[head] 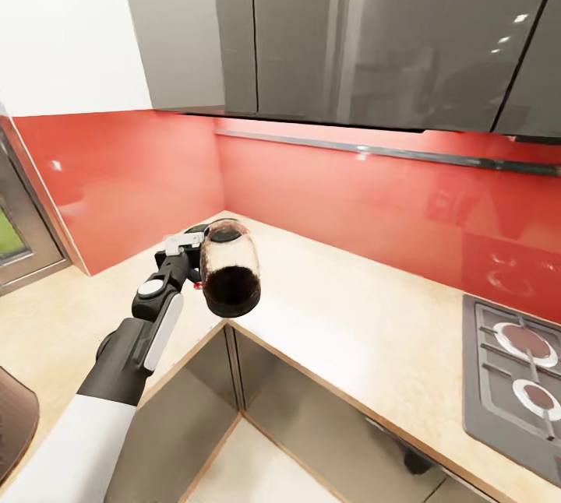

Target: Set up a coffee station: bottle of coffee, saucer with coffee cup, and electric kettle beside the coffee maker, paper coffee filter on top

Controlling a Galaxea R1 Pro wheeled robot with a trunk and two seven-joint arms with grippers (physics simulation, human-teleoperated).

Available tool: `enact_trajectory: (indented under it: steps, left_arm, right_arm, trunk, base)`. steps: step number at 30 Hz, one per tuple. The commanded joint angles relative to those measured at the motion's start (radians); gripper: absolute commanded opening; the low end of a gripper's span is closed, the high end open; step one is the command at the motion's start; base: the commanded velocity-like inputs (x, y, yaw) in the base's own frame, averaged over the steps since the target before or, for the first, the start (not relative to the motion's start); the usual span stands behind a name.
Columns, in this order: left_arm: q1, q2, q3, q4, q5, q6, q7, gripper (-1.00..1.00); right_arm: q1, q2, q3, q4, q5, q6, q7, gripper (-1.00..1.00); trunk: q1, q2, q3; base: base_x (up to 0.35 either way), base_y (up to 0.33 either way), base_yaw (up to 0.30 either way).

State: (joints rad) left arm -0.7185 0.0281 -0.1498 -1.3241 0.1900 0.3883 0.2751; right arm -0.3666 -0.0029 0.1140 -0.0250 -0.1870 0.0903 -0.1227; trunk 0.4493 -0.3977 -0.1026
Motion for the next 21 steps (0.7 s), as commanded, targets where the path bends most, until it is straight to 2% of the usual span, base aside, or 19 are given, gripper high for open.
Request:
enact_trajectory:
  steps: [1,16,21]
  left_arm:
    - [-0.001,0.001,-0.004,-0.001,0.008,0.003,0.010,-1.00]
    - [0.028,0.004,-0.001,0.000,0.008,-0.002,0.010,-1.00]
    - [0.034,0.002,-0.002,0.000,0.008,-0.002,0.010,-1.00]
  right_arm:
    - [0.000,0.000,0.009,-0.003,-0.009,0.006,-0.003,1.00]
    - [0.000,0.000,0.009,-0.004,-0.010,0.008,-0.002,1.00]
    - [0.000,0.000,0.009,-0.004,-0.011,0.009,-0.002,1.00]
  trunk:
    - [0.001,-0.002,-0.002]
    - [0.001,-0.002,-0.002]
    - [0.001,-0.002,-0.002]
  base:
    - [0.069,-0.133,0.277]
    - [0.008,-0.016,0.278]
    - [0.000,0.000,0.207]
